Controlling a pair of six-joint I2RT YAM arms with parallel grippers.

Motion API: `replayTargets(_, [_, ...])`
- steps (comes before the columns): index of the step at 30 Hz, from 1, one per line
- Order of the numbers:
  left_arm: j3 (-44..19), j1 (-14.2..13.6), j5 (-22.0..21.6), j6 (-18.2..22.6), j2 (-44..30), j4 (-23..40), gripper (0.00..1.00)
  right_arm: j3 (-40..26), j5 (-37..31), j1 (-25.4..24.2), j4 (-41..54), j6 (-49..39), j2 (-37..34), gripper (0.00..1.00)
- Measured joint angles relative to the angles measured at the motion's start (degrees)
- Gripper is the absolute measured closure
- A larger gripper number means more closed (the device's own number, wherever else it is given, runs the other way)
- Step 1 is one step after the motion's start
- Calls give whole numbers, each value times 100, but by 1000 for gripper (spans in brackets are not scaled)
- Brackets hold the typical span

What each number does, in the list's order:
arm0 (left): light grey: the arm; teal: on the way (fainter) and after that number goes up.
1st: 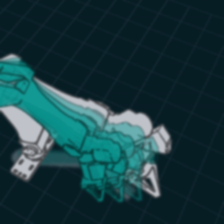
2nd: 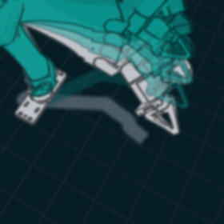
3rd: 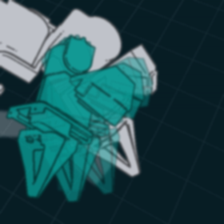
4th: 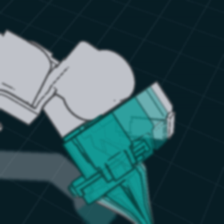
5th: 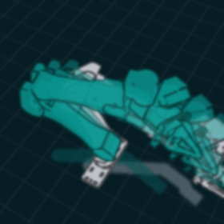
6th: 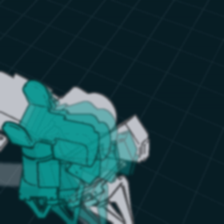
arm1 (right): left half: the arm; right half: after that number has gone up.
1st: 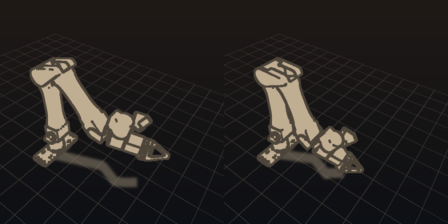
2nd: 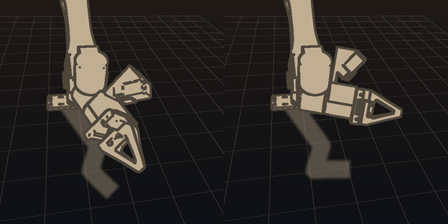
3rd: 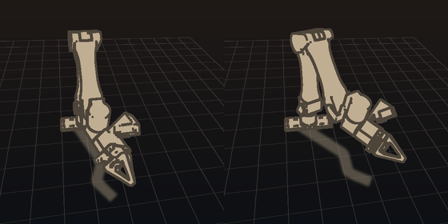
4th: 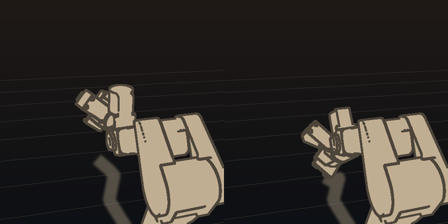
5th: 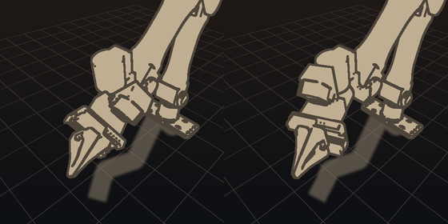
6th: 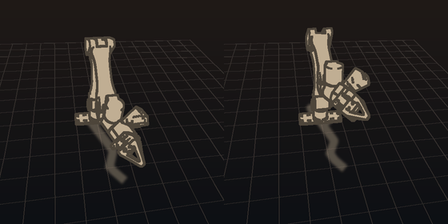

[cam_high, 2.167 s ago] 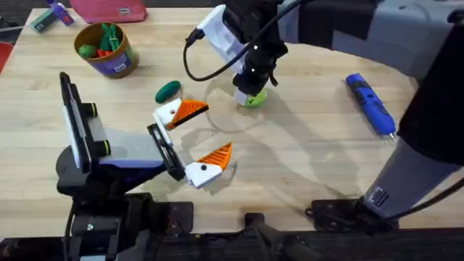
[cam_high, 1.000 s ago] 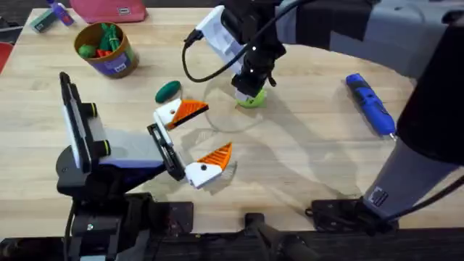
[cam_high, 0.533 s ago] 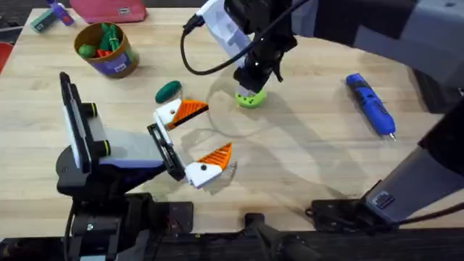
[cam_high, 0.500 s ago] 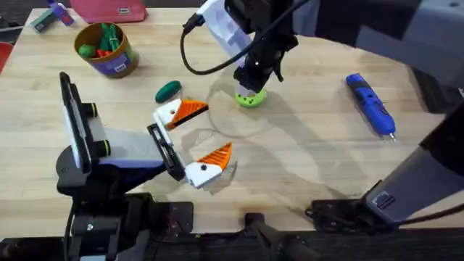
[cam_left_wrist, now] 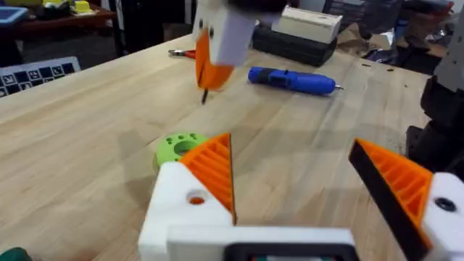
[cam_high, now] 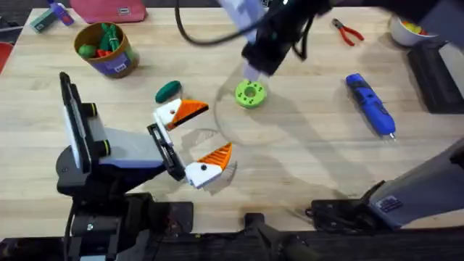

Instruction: Pick up the gripper from the table and insert it into the empty holder that is missing its gripper. Then pick up a screw, insert it into the mounting hole, and use the screwdriver to tighten it. Finally, clean up the table by picking up the vegetable and placing it into the bucket.

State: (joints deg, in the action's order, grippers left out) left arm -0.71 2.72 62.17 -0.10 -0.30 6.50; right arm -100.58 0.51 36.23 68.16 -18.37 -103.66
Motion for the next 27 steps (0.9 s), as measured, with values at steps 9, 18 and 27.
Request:
replayTargets(9, [0,0,2,-1,0,-2,13,-1593,-6,596,915,-153,107,996])
replayTargets(18, [0,0,1,0,-1,-2,13,-1826,-1,1920,964,-1077,105,996])
replayTargets(27, [0,0,2,0,0,-2,13,-1829,-4,2146,906,-1512,105,996])
